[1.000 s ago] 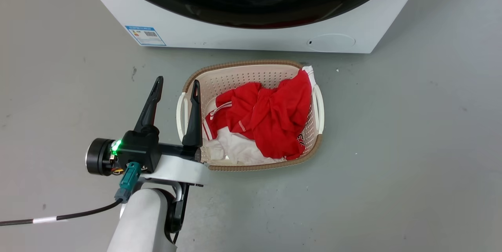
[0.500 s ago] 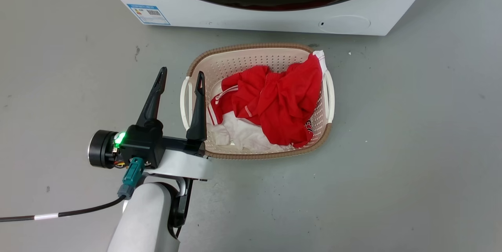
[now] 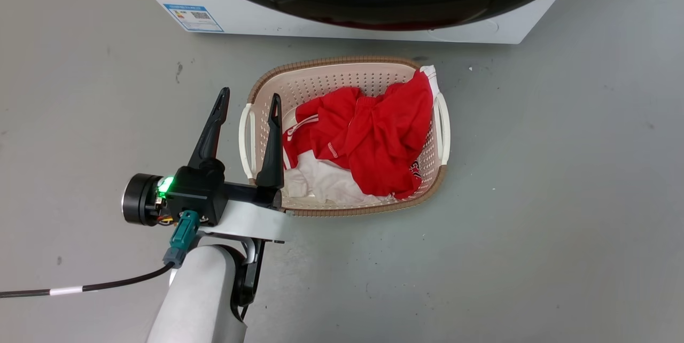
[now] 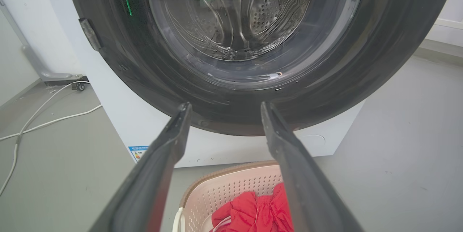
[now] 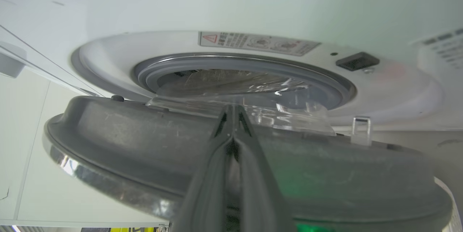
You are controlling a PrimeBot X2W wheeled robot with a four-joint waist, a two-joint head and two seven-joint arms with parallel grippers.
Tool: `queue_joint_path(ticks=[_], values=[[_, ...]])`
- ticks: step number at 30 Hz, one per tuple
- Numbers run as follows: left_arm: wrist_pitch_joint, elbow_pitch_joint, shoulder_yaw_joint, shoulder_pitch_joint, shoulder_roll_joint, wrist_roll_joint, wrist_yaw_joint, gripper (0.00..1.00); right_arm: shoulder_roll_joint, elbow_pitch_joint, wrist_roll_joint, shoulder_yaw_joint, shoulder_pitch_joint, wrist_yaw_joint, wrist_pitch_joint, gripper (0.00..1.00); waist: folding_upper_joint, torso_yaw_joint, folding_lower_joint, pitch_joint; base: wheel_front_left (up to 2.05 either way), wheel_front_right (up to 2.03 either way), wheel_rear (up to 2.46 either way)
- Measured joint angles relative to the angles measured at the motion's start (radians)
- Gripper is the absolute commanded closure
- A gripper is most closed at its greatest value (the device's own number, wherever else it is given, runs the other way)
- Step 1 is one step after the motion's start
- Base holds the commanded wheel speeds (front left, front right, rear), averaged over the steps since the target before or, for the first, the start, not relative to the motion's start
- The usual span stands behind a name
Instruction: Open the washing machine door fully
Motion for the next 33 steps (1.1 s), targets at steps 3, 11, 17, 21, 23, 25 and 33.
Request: queue_joint_path(ticks=[3, 11, 17, 21, 23, 25, 33], values=[[0.000, 0.007, 0.001, 0.000, 0.000, -0.001, 0.000, 0.00, -0.010, -0.030, 0.026, 0.007, 0.033, 0.000, 0.077, 1.00, 0.0000, -0.007, -0.0001, -0.017, 0.00, 0.00, 0.00], [0.000, 0.022, 0.002, 0.011, 0.000, -0.002, -0.001, 0.00, -0.013, -0.062, 0.061, 0.028, 0.108, 0.000, 0.181, 1.00, 0.0000, -0.017, -0.0001, -0.067, 0.00, 0.00, 0.00], [0.000, 0.034, 0.005, 0.037, 0.000, -0.005, -0.001, 0.00, -0.008, -0.099, 0.074, 0.057, 0.188, 0.000, 0.216, 1.00, 0.0000, -0.021, -0.0001, -0.122, 0.00, 0.00, 0.00], [0.000, 0.039, 0.007, 0.057, 0.000, -0.012, -0.001, 0.00, 0.009, -0.131, 0.081, 0.081, 0.255, 0.000, 0.234, 1.00, 0.0000, -0.024, -0.0001, -0.163, 0.00, 0.00, 0.00], [0.000, 0.042, 0.007, 0.067, 0.000, -0.013, -0.001, 0.00, 0.018, -0.151, 0.084, 0.094, 0.287, 0.000, 0.239, 1.00, 0.0000, -0.025, -0.0001, -0.184, 0.00, 0.00, 0.00], [0.000, 0.047, 0.009, 0.084, 0.000, -0.020, 0.000, 0.00, 0.033, -0.182, 0.095, 0.108, 0.330, 0.000, 0.246, 1.00, 0.0000, -0.026, -0.0001, -0.215, 0.00, 0.00, 0.00], [0.000, 0.056, 0.015, 0.131, 0.000, -0.028, 0.001, 0.00, 0.075, -0.283, 0.124, 0.149, 0.451, 0.000, 0.246, 1.00, 0.0000, -0.032, -0.0001, -0.289, 0.00, 0.00, 0.00]])
